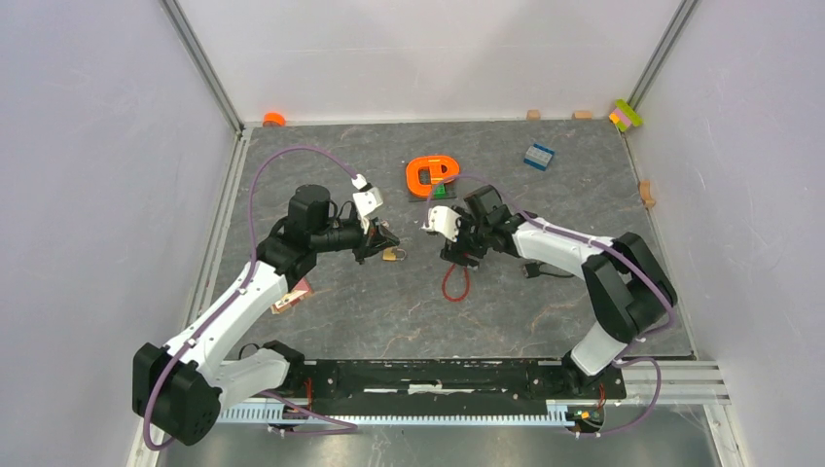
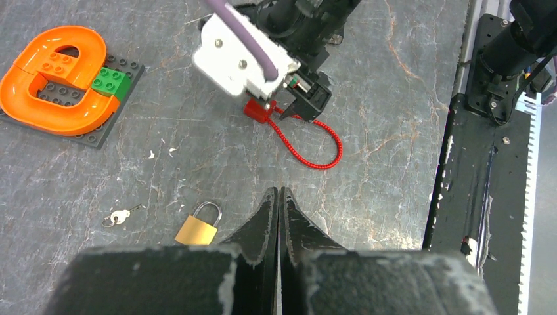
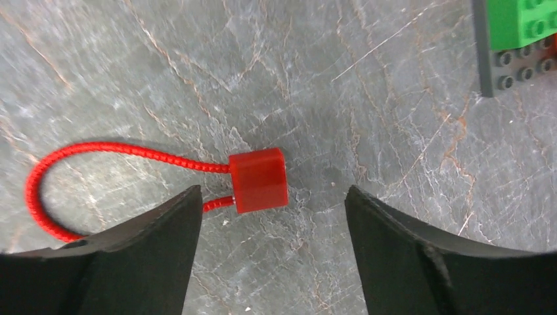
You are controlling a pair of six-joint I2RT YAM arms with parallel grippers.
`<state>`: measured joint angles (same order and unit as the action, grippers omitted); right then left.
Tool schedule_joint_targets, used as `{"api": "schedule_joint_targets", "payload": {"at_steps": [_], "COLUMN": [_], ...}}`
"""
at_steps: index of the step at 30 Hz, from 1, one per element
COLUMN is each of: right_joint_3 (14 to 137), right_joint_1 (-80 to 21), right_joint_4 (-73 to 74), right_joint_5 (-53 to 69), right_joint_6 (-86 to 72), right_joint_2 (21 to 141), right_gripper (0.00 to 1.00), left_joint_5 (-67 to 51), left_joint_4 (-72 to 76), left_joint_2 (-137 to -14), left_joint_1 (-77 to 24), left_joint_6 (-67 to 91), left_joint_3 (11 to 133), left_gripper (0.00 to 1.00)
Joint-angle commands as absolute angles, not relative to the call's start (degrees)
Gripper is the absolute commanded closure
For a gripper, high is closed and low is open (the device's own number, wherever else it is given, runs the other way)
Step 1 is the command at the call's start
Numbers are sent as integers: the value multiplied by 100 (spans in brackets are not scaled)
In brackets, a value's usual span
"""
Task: Unlock with the key
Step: Move the lock to the center of the board, then pick up the lock from the center of the board.
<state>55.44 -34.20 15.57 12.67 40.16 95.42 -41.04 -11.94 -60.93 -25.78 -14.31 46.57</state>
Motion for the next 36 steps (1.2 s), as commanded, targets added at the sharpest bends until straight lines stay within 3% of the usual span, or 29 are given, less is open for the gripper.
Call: {"api": "schedule_joint_targets", "payload": {"at_steps": [1,8,22,30,33,36], "right_joint_3": [5364,4880,4078,4669,4938,5123], "right_joint_1": [-3409,-3406,-3354,-2812,-2676,-2661], "right_joint_4": [934,510,651,1215,1258,1416], "right_joint_5": [1803,1573,478,126,285,1222], "right_joint_6": [2913,1881,2497,3088,3136,3193], "right_joint_2": [9054,8959,8490,8611,8629,8597], "right_gripper": [12,12,14,15,15,14], "left_joint_5": [-4108,-3943,-3876,-3905,-3907,-3920], "left_joint_4": [-1173,-1149,-1151,-1101,-1092,-1090], "left_joint_2": [-5970,-5923,-5903,-5914,-5902,-5889], "left_joint_1": [-2564,-2559,-2557,-2564,-2560,-2556], "left_joint_6": [-1414,-1449,-1473,-1471,-1476,-1477], "left_joint_3": [4751,4714,4747,4739,4727,4720], "left_gripper": [98,98,98,98,98,98]}}
